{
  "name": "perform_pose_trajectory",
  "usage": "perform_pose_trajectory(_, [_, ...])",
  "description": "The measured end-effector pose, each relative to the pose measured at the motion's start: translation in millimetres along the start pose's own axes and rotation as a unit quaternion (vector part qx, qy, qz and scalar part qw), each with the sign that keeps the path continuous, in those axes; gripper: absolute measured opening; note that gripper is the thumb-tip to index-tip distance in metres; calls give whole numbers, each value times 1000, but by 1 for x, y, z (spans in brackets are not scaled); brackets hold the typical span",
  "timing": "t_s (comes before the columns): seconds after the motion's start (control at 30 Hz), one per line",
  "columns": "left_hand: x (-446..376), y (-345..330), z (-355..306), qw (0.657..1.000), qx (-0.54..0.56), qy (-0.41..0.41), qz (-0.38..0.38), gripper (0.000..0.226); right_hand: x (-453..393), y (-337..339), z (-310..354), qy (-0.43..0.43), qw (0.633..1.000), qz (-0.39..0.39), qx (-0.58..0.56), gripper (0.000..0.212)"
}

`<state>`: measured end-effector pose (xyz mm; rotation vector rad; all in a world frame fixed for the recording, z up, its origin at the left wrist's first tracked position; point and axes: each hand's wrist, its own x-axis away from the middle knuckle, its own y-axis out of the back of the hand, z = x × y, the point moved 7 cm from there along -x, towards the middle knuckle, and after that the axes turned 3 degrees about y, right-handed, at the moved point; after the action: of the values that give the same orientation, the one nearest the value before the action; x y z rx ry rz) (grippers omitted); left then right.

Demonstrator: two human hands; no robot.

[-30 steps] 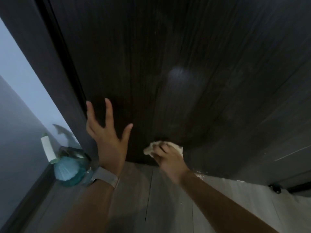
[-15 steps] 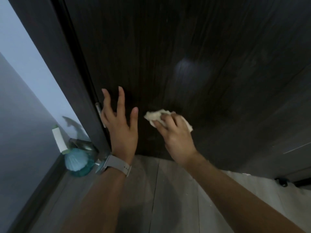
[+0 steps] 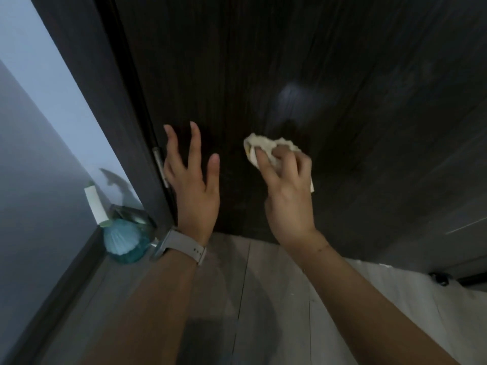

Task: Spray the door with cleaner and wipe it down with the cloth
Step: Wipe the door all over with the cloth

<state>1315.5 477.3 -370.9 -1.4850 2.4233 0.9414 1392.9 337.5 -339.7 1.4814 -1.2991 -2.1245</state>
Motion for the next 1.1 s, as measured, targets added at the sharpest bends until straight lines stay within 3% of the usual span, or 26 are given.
perform_pose_trajectory(0.2, [0,2,0,1000,6,1,2,57,16,-8,-4,14,1000,14,3,61])
perform_pose_trajectory(0.4, [-2,-2,-3,1000,0,-2,1,59,0,-7,4,21,1000,-21,-3,58])
perform_pose_trajectory(0.53, [-1,-9,-3,1000,9,6,4,73,20,-7,-12,1,1000,-18,-12,59])
perform_pose_trajectory(0.63, [1,-13,-4,999,32,15,6,85,8,36,-32,-30,986,-160,-29,64])
perform_pose_trajectory(0.73, [-1,-13,-6,999,38,21,-9,89,-21,85,-52,-63,940,-334,-29,48])
perform_pose_trajectory(0.8, [-2,-13,-6,999,24,16,-19,86,-32,88,-53,-55,926,-371,-31,47])
perform_pose_trajectory(0.87, [-2,-13,-5,999,11,14,-33,83,-31,60,-35,-2,955,-295,-16,54])
perform_pose_trajectory(0.93, [-2,-13,-4,999,2,8,-45,82,-13,12,-9,66,988,-140,-4,48])
perform_pose_trajectory(1.0, [-2,-13,-2,999,0,11,-50,83,8,-18,1,99,995,-29,1,44])
perform_pose_trajectory(1.03, [-2,-13,-3,999,2,11,-51,83,11,-19,-2,95,995,-9,-2,44])
perform_pose_trajectory(1.1, [-2,-14,-3,999,5,9,-53,83,2,4,-14,68,997,-43,-21,45])
